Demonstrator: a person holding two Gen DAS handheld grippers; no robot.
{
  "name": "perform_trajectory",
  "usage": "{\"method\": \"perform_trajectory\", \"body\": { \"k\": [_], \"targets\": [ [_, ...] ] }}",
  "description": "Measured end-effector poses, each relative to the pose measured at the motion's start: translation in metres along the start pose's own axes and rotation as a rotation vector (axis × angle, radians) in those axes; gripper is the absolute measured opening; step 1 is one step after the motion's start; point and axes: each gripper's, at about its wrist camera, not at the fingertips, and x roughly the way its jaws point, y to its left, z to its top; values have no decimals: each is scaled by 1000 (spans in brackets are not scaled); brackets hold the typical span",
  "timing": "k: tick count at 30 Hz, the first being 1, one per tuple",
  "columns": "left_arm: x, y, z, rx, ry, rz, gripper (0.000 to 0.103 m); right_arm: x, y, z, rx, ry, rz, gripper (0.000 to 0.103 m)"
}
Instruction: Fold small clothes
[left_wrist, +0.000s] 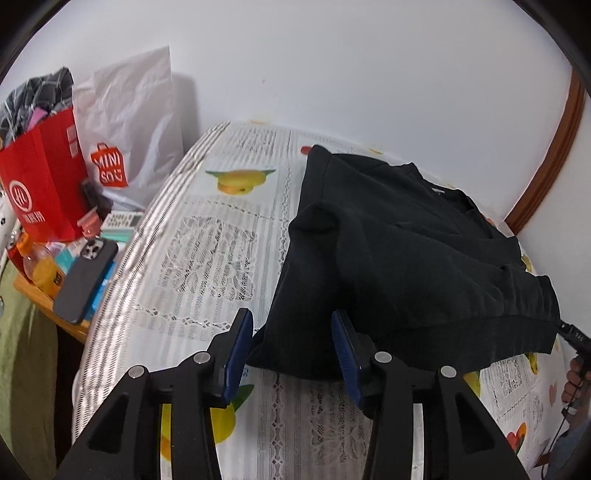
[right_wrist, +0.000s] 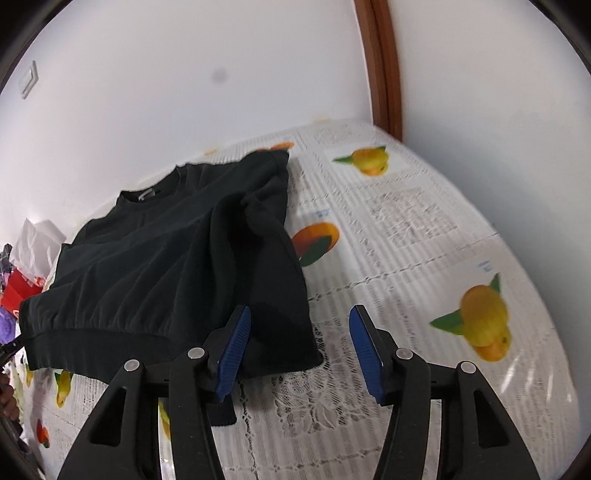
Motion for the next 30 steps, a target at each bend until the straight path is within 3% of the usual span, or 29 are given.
{"method": "perform_trajectory", "body": {
  "k": [7,9,11,12,15,20,26,30],
  "targets": [
    [32,2,7,-10,46,-15,41,24,-2,7,56,38,77,52],
    [37,2,6,-23,55,-41,33,31,-1,9,69,53,102,39],
    [35,-3,6,-6,45,-47,16,34,3,10,65,61,142,30],
    [33,-6,6,9,44,-42,14,33,8,10,29,55,144,23],
    [21,-12,3,43,25,-17,11,23,15,7,-31,40,138,18],
    [-7,-7,-11,36,21,-44,11,3,7,-1,-23,47,185,17],
    [-39,-5,-51,49,42,-59,11,-27,8,-25,-86,56,174,17],
    [-50,-5,-76,39,59,-76,11,-42,4,-40,-73,36,122,19]
  ]
}}
